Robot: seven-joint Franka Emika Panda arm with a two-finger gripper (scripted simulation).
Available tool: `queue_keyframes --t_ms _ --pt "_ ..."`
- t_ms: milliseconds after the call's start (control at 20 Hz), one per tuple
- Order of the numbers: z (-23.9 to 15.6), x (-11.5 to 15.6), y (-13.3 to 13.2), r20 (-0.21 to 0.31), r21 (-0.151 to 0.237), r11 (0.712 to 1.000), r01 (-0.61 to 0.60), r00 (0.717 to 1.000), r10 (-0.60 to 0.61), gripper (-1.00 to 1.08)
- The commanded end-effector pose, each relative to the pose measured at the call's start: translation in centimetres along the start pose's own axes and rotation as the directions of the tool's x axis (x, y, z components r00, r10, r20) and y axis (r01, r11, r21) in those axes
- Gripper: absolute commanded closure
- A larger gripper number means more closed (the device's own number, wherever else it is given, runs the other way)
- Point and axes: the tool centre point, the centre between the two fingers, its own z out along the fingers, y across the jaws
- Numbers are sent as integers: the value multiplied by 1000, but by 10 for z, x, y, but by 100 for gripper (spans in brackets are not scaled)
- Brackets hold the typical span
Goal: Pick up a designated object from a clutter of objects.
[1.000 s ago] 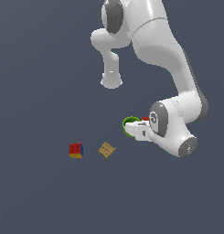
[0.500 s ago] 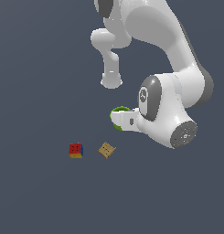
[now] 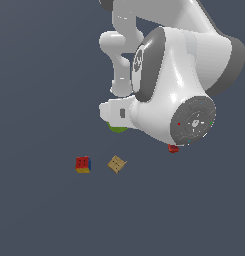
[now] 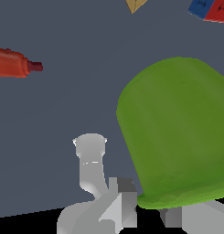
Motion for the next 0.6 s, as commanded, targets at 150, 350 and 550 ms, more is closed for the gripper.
queue_keyframes --t_ms 150,350,550 --pt "-28 -34 39 -1 0 1000 0 1000 0 108" --pt "-44 -52 61 -1 0 1000 0 1000 0 108" --pt "-55 -64 75 -2 -2 1000 2 1000 -2 108"
